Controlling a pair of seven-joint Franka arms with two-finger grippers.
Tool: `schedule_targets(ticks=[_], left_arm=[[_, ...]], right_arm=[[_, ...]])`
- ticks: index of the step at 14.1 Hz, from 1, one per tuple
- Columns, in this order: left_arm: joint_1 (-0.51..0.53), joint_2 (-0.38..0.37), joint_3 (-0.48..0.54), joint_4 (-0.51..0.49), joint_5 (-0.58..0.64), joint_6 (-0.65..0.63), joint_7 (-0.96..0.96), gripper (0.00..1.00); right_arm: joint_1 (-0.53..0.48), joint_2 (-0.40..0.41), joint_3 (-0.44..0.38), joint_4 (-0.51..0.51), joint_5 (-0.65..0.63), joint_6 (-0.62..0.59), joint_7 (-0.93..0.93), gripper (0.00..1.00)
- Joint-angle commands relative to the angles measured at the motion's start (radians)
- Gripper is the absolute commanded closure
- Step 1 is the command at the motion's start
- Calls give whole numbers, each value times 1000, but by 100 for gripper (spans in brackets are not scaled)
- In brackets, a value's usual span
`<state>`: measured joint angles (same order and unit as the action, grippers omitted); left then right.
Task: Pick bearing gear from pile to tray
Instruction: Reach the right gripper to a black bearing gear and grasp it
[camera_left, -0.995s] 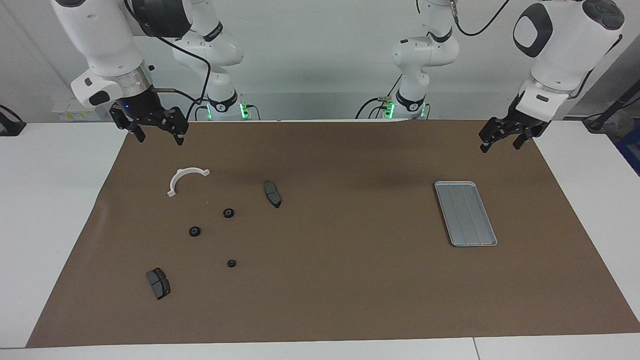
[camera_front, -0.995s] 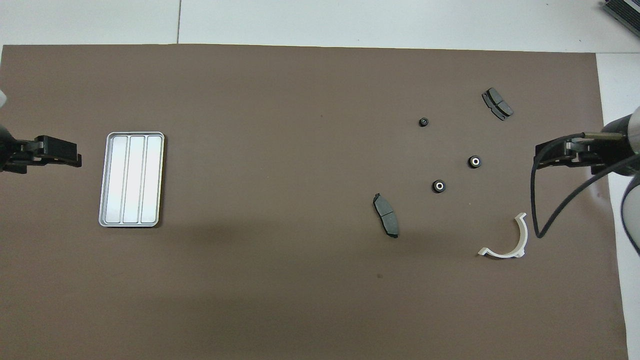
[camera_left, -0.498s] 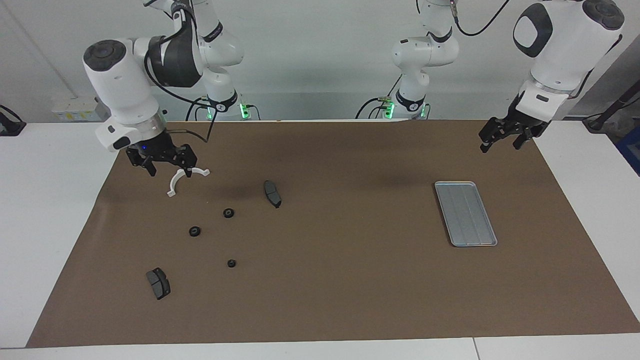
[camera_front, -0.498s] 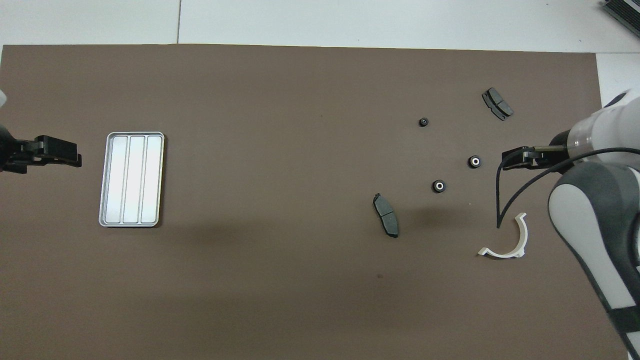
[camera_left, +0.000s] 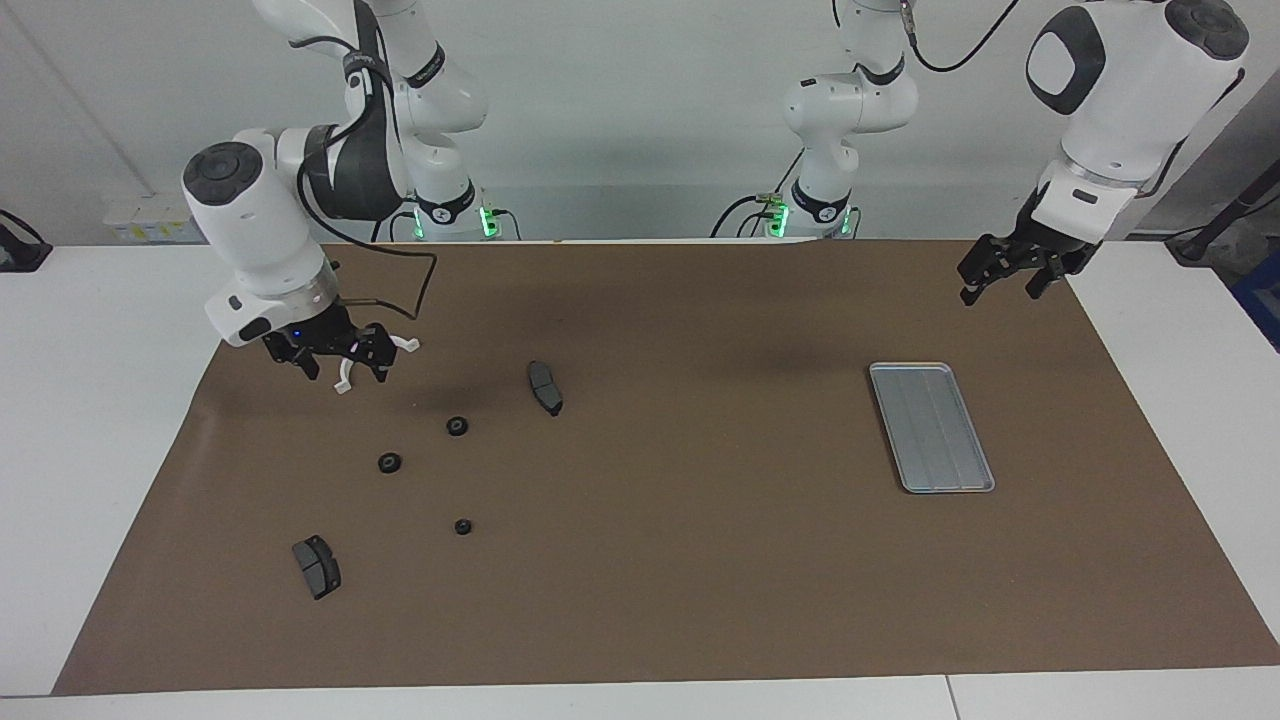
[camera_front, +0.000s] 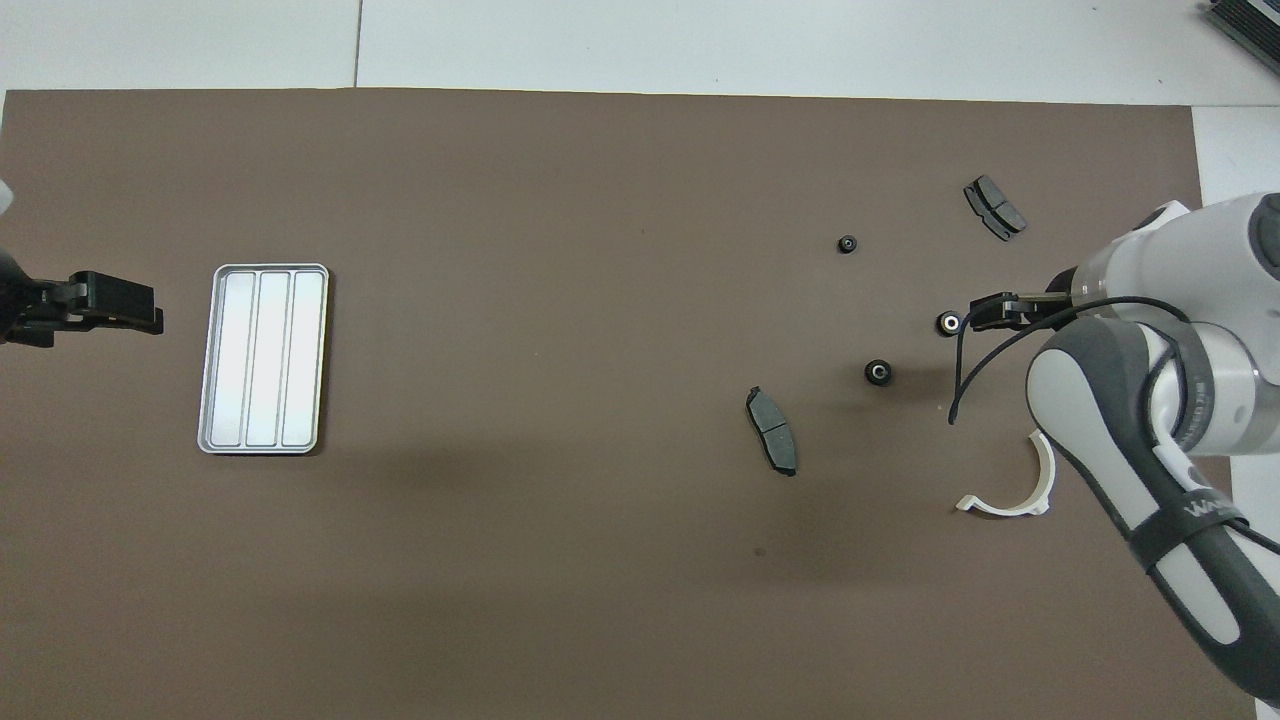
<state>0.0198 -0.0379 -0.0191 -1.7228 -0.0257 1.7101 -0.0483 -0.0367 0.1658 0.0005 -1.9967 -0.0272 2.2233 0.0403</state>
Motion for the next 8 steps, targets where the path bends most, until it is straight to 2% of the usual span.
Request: schedule_targets(ticks=[1,5,8], left_arm=[[3,-13,-4,-3,15,-4,-7,0],[3,-13,-2,-1,15,-4,-7,0],[3,-13,-4,-3,15,-4,-7,0]], right_arm=[[-12,35,6,-31,1,87,-49,0],[-3,125,7,-30,0,225,-51,0],[1,166,6,-31,0,260,-53,0]])
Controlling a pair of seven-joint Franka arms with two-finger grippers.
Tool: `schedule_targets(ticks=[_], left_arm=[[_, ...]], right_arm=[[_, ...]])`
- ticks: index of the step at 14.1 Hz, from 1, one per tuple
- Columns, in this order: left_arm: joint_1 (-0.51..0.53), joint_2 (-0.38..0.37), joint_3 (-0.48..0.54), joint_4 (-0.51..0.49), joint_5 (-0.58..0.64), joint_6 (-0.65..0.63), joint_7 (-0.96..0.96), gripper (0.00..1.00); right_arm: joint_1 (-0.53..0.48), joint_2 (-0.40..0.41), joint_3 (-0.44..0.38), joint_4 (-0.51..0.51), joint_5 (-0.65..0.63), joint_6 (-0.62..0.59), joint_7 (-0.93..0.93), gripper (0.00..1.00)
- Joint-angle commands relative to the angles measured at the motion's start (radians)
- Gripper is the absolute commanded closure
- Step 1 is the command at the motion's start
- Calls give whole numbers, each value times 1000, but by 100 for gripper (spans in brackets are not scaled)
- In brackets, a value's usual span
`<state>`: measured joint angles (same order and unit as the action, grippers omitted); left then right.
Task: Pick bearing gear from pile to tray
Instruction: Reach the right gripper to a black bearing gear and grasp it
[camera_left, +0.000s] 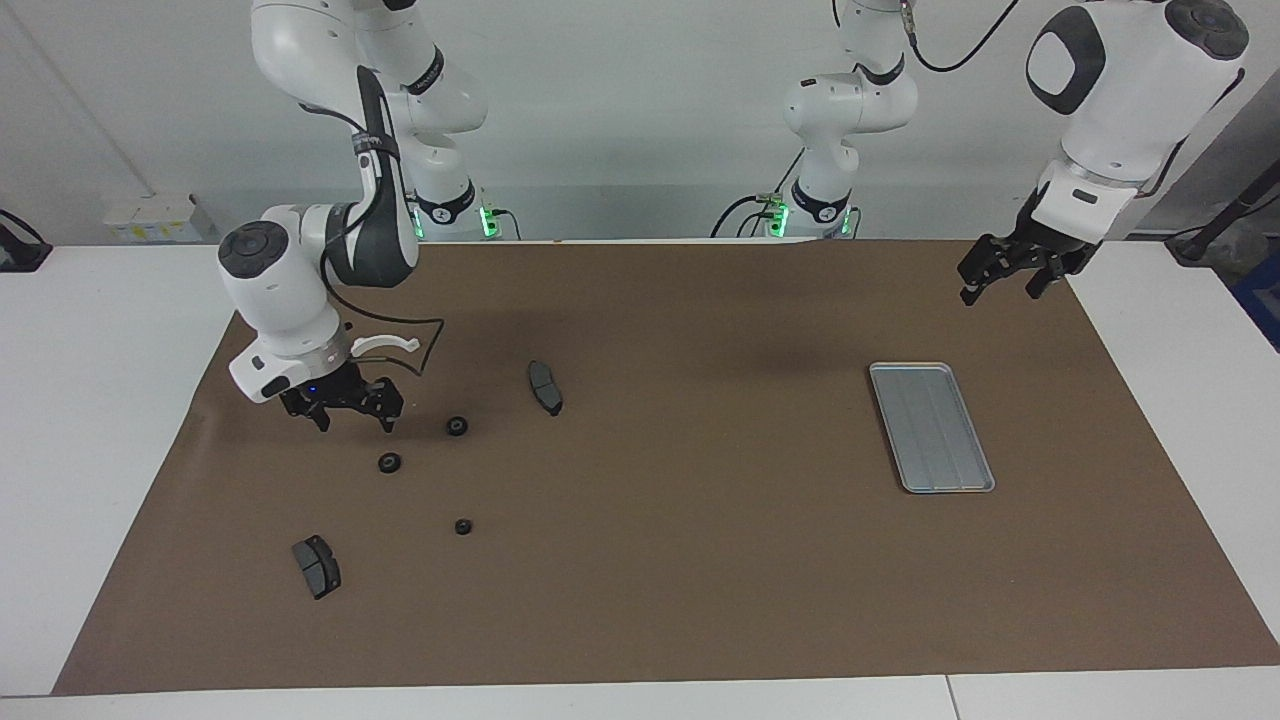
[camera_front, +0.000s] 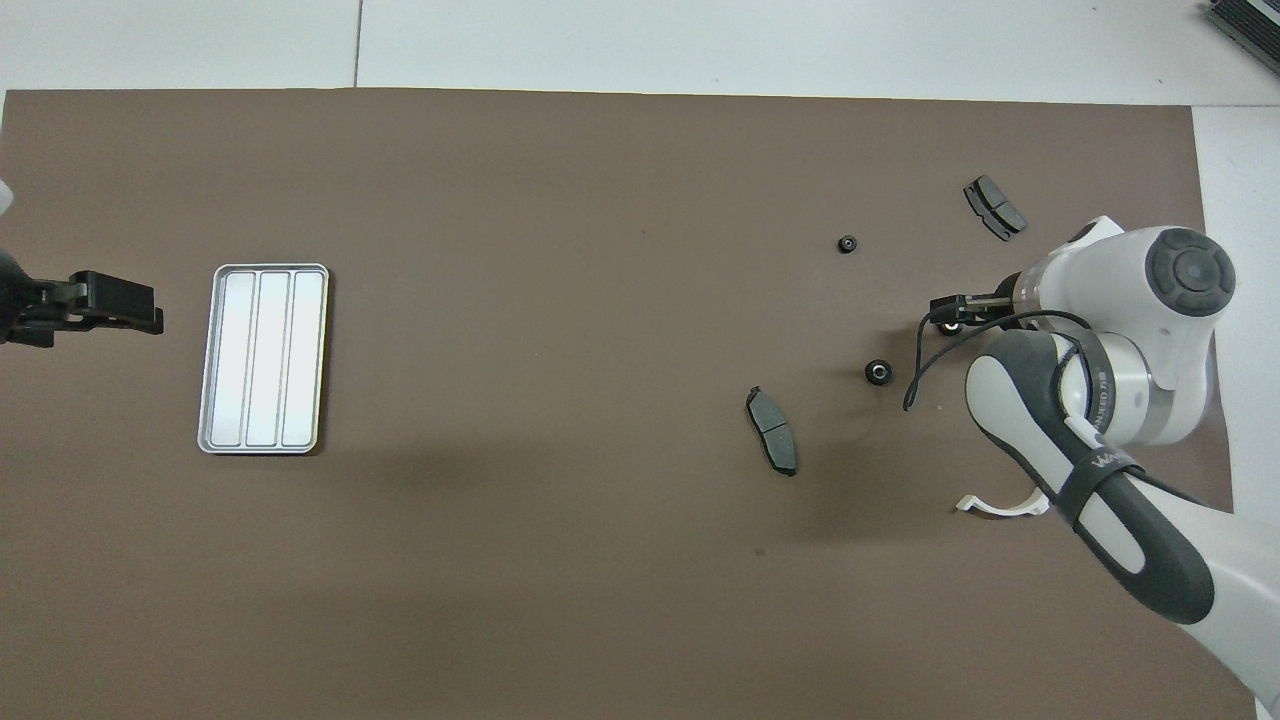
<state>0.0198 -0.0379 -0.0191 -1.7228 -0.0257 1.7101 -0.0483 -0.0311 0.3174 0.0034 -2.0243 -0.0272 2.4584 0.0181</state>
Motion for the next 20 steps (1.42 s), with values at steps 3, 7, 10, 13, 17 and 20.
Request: schedule_targets(ticks=[3,7,10,13,17,20], left_arm=[[3,-13,-2,-1,15,-4,-7,0],[3,-13,-4,-1,15,-4,-7,0],[-4,-13,-5,-1,15,-4,-7,0],[-11,-14,-13,-1,15,-6,5,0],[-12,-14,-16,0,13,-10,34,0],[-11,-19,-13,-1,12,-9,133,0]], right_arm=[[-1,12,4,-4,0,24,-29,6],[22,11,4,-16,0,27,-20,20],[23,11,3,-17,0,30,-17,41],[14,11,3,-17,0,30,-15,52],[22,8,4,-16,0,28,8,94],[36,-15,6,4,0,21,31,95]])
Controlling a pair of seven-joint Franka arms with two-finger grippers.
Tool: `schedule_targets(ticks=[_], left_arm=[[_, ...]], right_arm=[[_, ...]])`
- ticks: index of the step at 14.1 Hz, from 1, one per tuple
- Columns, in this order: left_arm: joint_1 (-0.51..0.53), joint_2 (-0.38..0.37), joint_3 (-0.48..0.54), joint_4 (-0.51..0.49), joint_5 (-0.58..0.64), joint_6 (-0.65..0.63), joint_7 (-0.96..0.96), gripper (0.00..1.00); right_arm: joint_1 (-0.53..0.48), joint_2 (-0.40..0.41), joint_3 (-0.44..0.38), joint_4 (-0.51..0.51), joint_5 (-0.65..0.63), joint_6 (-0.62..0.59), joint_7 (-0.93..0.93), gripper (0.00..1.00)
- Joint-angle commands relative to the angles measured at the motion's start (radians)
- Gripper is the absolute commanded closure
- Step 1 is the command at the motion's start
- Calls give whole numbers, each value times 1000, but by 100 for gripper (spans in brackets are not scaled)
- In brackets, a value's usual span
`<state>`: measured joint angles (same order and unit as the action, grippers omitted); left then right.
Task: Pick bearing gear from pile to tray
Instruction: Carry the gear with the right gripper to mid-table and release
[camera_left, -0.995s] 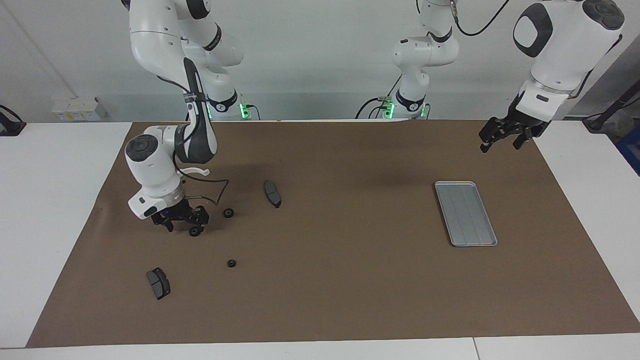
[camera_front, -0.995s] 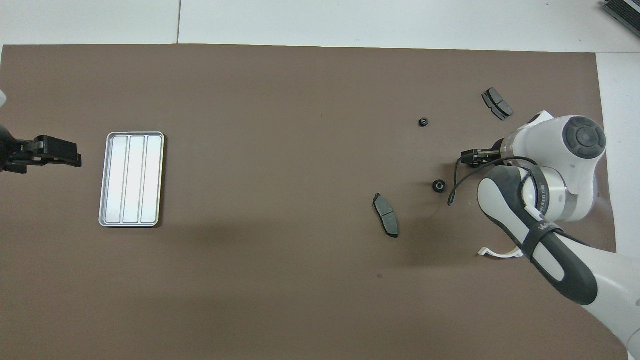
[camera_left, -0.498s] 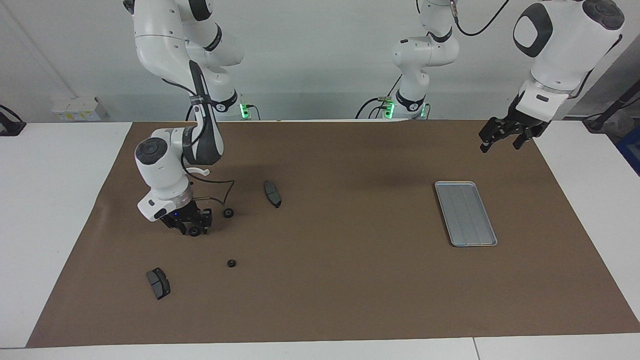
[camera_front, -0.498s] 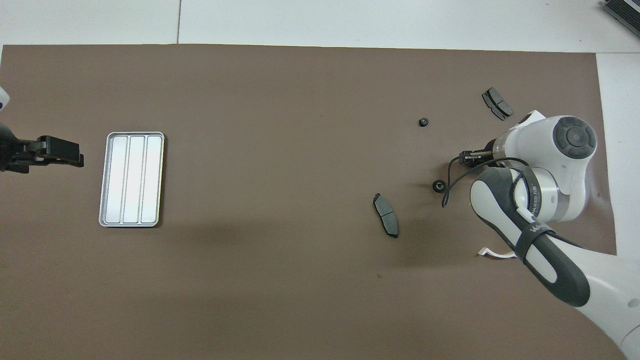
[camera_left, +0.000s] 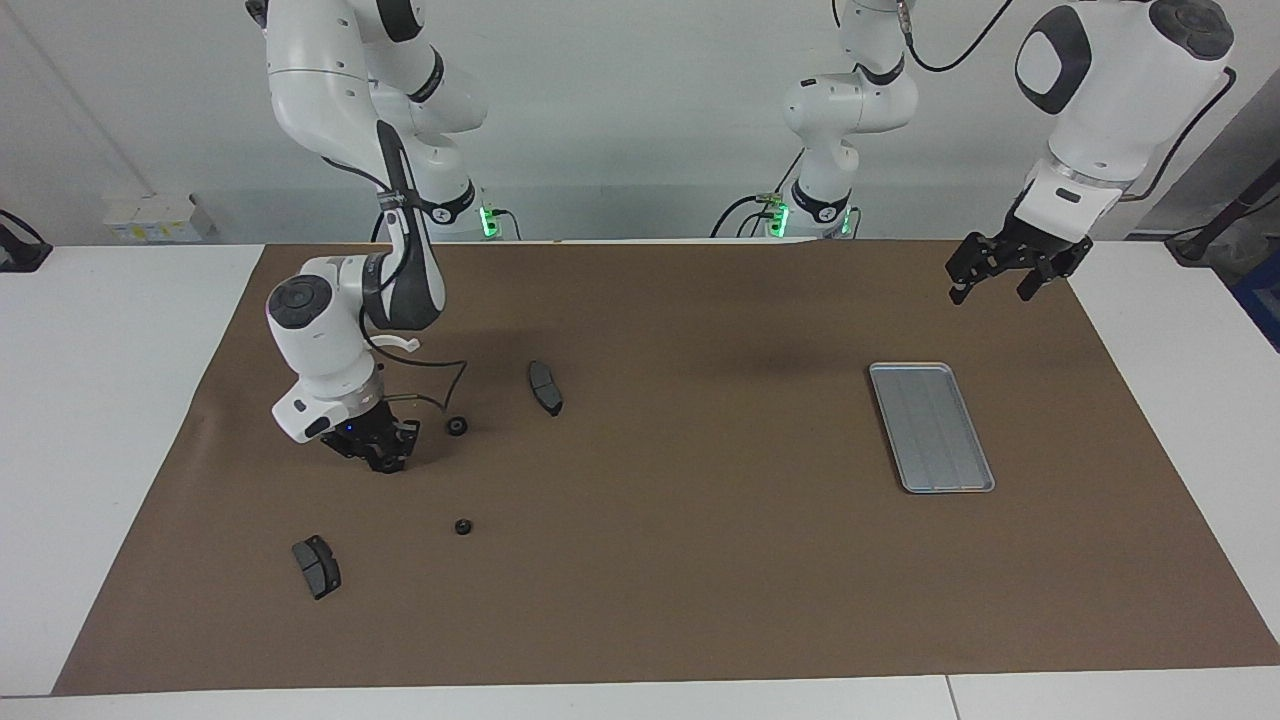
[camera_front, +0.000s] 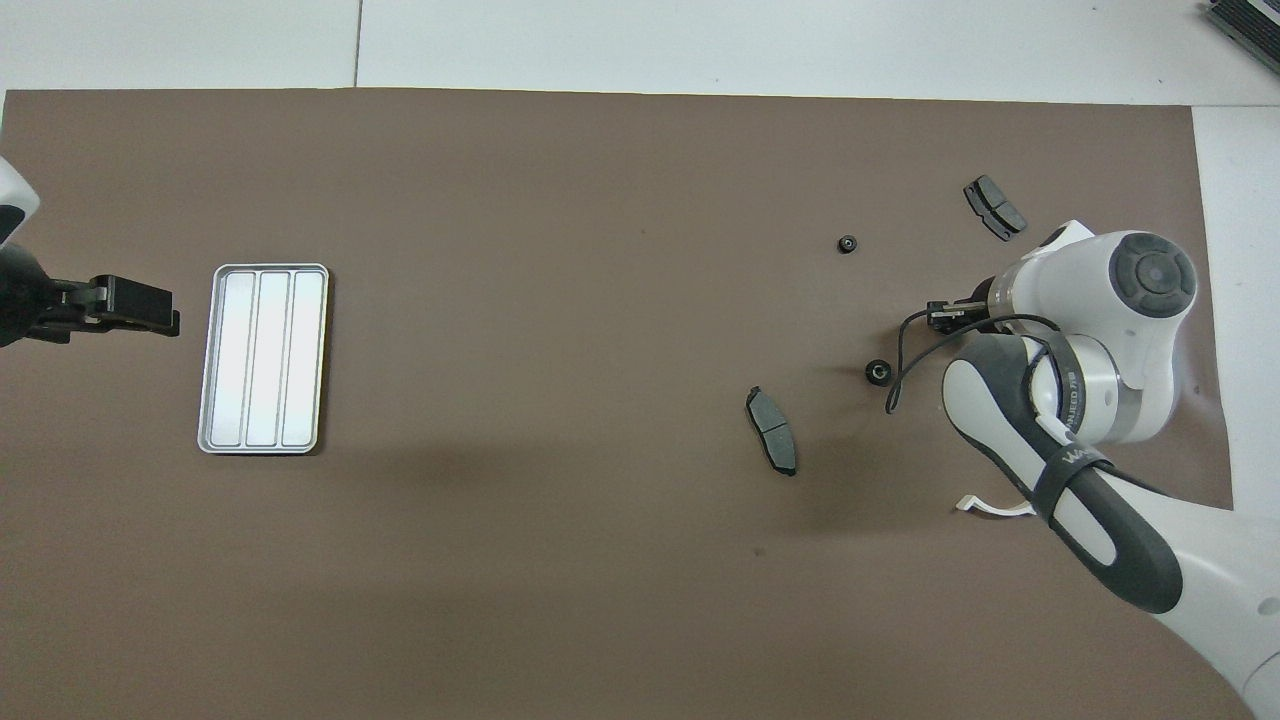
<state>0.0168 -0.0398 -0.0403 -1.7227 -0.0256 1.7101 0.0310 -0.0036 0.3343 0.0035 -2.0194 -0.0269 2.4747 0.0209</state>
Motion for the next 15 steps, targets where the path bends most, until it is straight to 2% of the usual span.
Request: schedule_targets(ticks=[1,11,13,15], left_arm=[[-8,-17,8,-1,12,-6,46,0],[3,-17,14,-1,12,-9,47,0],[6,-17,17,-3,12,0,55,0],[9,-17,22,-3,12,2,56,0]], right_arm=[[39,-37,6,5,-1,-2,54,94],[398,8,4,109,-5,-7,608,96],[457,44,4,155,-4,-19,686,97],[514,116,3,256,-19,-58,781,97]])
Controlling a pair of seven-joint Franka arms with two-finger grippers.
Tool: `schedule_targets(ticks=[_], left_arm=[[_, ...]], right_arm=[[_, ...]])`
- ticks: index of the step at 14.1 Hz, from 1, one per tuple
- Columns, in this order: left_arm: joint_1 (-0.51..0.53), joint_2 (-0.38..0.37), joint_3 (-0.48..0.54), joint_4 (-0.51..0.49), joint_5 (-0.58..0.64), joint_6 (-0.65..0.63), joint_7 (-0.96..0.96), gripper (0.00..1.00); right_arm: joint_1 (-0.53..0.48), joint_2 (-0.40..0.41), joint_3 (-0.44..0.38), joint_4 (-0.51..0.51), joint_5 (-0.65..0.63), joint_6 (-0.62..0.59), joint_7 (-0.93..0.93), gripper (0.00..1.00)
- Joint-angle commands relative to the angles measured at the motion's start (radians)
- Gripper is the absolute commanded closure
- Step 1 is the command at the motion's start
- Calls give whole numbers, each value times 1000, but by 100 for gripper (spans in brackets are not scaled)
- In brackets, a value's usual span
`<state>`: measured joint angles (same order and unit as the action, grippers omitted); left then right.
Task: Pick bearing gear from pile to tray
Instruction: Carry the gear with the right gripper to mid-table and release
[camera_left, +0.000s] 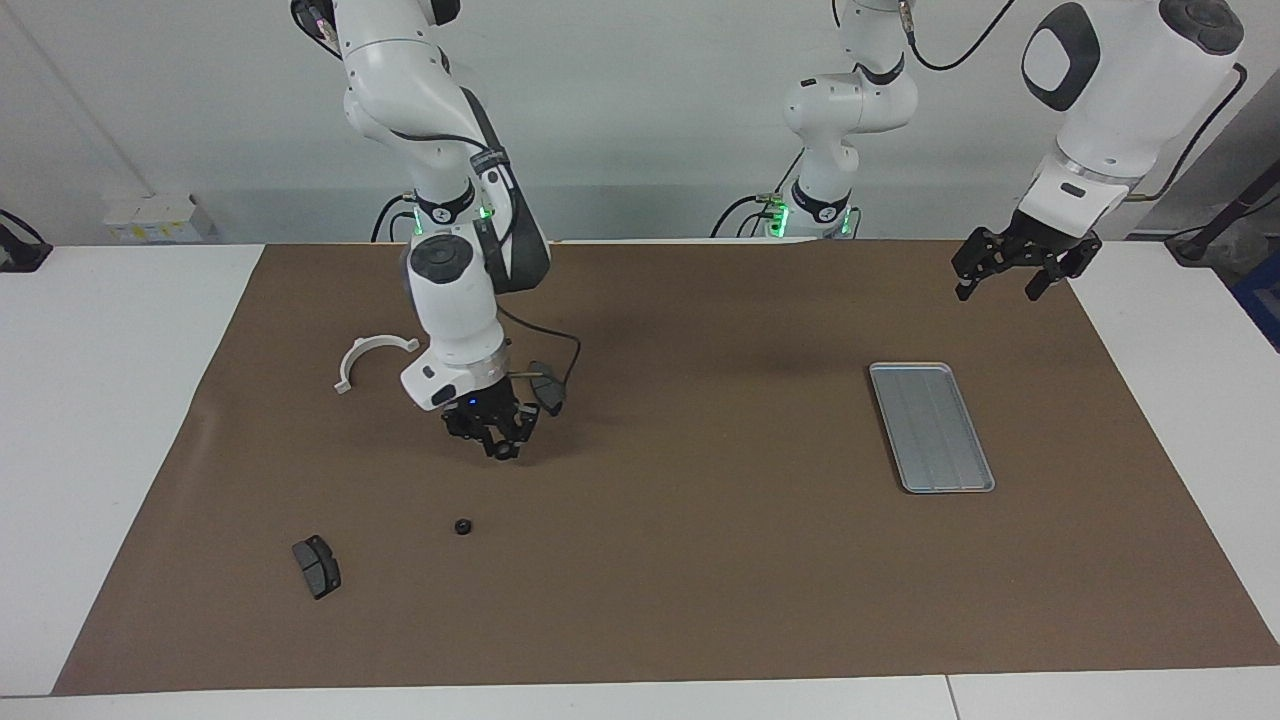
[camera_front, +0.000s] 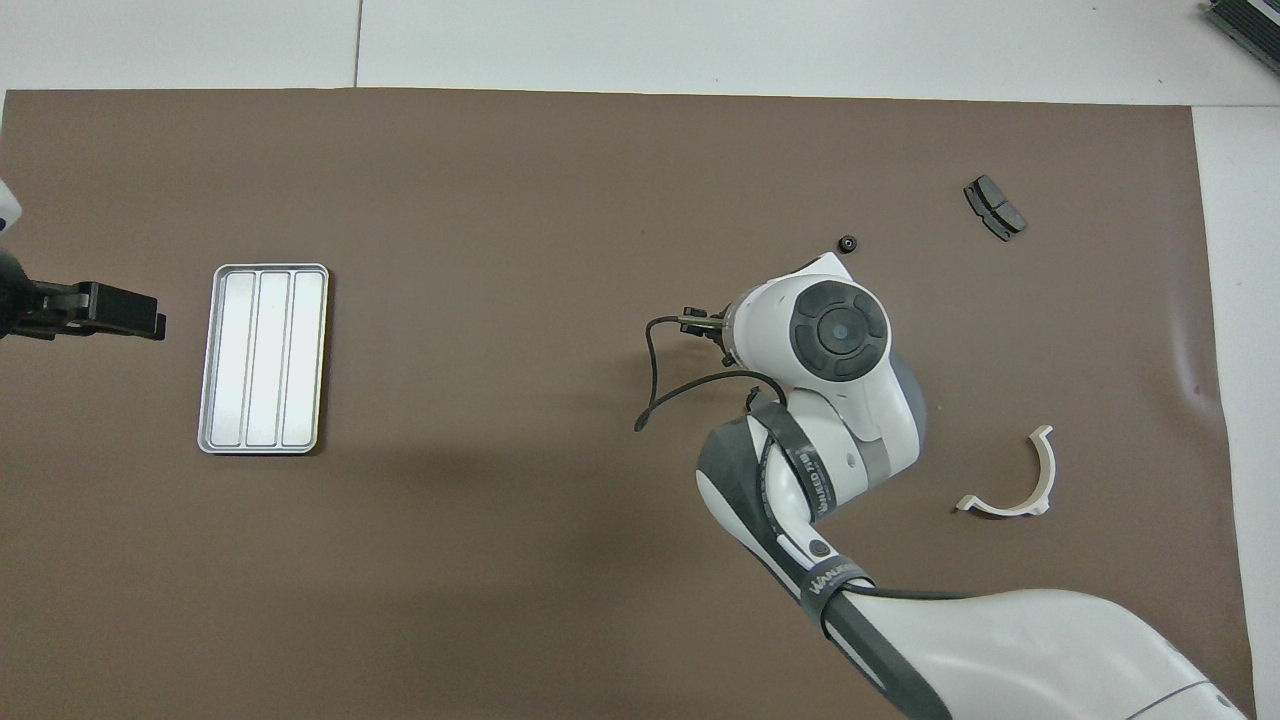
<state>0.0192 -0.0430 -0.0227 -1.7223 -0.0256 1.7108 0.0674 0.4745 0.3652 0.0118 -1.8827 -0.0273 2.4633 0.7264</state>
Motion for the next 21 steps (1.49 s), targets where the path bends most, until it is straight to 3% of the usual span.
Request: schedule_targets(ticks=[1,6,8,9,11,12,16,21], left_arm=[[8,-14,4,-3,12,1,22,0],[8,-15,3,-11,10,18,22,0],[8,-14,3,-19,10,27,22,0],[8,-11,4,-20,10,27,23,0],[8,-5,3,-23,10,39,23,0],[8,-2,3,-28,10,39,22,0],[8,-1,3,-62,10,39,20,0],[-60,6,0,-127,6,127,3,0]], right_arm=[[64,124,-6,173,-22,-69,111,97],[179,164,-6,198,-25,-84,204,95],[197,164,-6,174,-34,-87,220,90],[199,162,-6,163,-37,-95,222,83],[207,161,-7,175,-46,-130,222,39],[207,161,-7,178,-54,-136,222,23],[178,114,-18,166,-54,-133,220,5],[34,-41,-15,25,-52,-136,70,2]])
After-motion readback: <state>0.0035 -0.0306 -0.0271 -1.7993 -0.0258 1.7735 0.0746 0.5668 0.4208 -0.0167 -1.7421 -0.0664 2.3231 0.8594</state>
